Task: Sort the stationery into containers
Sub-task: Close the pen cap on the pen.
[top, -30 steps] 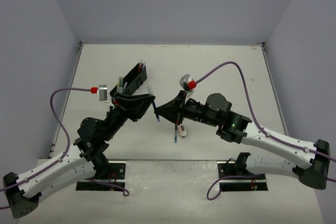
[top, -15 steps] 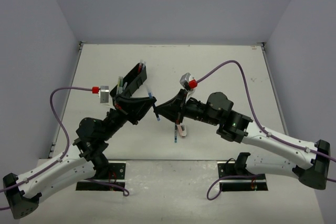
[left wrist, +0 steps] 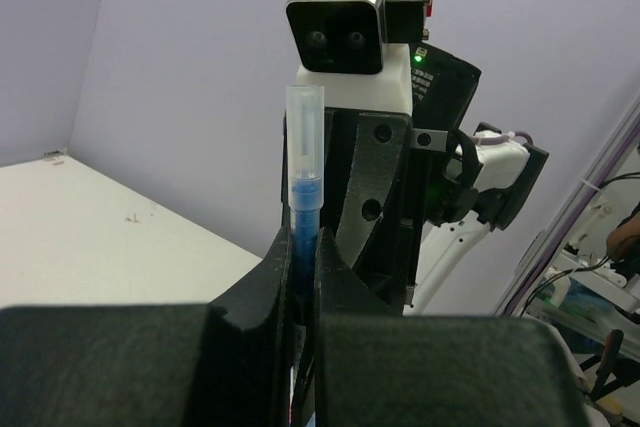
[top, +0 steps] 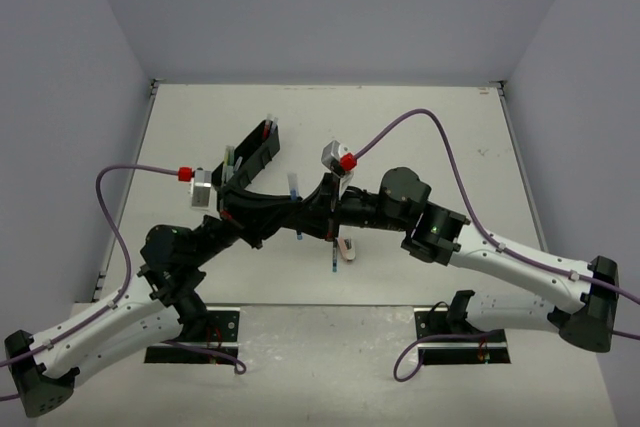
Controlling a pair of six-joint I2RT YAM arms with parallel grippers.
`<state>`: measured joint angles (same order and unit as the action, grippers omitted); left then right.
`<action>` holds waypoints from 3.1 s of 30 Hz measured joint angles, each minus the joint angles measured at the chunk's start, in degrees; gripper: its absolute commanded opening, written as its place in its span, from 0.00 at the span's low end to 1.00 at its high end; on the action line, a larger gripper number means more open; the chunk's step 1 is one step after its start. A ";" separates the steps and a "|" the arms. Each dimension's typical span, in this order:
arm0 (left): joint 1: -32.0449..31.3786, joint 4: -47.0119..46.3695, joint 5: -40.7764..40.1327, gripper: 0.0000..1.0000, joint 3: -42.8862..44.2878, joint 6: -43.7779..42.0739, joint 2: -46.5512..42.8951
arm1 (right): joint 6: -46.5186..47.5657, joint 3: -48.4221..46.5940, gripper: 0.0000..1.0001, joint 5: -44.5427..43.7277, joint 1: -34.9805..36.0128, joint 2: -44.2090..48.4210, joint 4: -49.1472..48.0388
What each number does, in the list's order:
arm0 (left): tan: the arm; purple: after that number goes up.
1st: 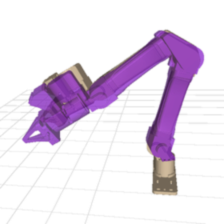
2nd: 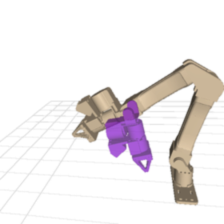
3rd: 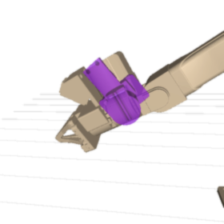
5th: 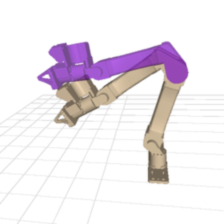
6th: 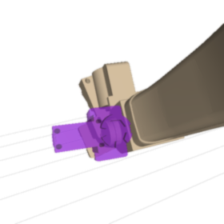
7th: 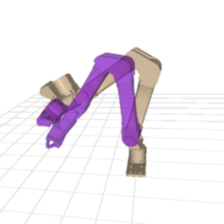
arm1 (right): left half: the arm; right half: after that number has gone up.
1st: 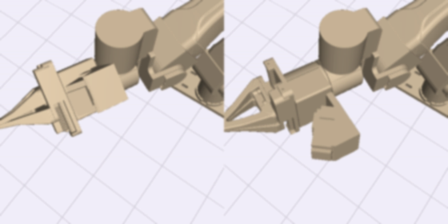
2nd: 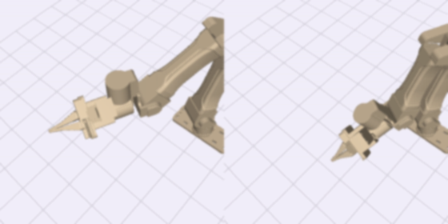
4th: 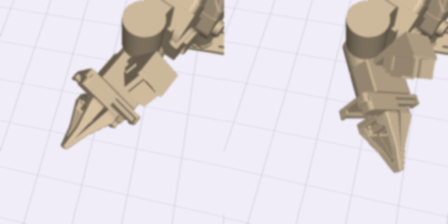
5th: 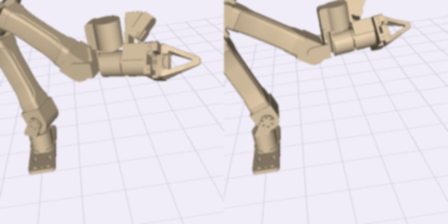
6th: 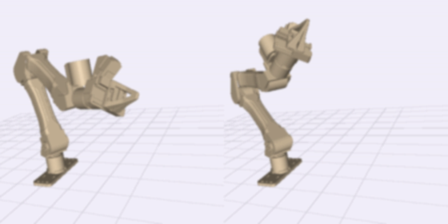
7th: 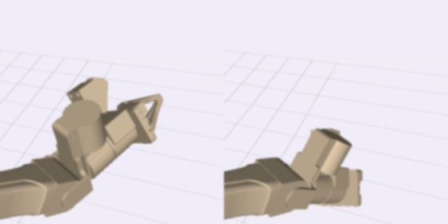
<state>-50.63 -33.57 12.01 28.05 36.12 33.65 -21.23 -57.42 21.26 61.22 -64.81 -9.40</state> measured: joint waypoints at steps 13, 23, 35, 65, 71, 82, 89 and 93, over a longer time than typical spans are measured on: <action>-0.28 10.42 0.63 0.90 8.43 -5.89 -0.79 | 2.14 0.90 0.00 1.45 -0.14 1.28 0.88; -0.28 18.21 0.38 0.42 17.76 -10.22 2.71 | 4.04 2.68 0.00 5.77 -0.14 1.92 2.79; -0.28 18.55 5.56 0.11 16.20 -8.56 3.92 | 5.25 2.81 0.00 6.64 -0.14 4.42 4.41; -4.99 -25.72 -9.05 0.00 -9.67 8.40 8.84 | 6.22 -17.01 0.00 -0.92 -1.26 -4.03 29.61; -6.57 -6.81 -11.84 0.00 -5.53 4.96 1.49 | 6.31 -8.83 0.00 -0.61 -1.42 -1.04 21.30; -8.30 24.92 -9.52 0.58 12.60 -6.29 -0.29 | 6.87 5.03 0.00 3.40 -3.50 8.19 8.17; -8.31 25.73 -6.56 0.53 18.53 -9.71 0.79 | 7.41 7.15 0.00 10.28 -3.53 10.20 7.55; -8.31 25.50 -4.04 0.47 20.62 -10.46 4.85 | 7.56 7.20 0.00 13.84 -3.53 10.23 7.84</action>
<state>-58.94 -8.08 7.97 48.67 25.66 38.49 -13.67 -50.22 35.10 57.69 -54.58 -1.56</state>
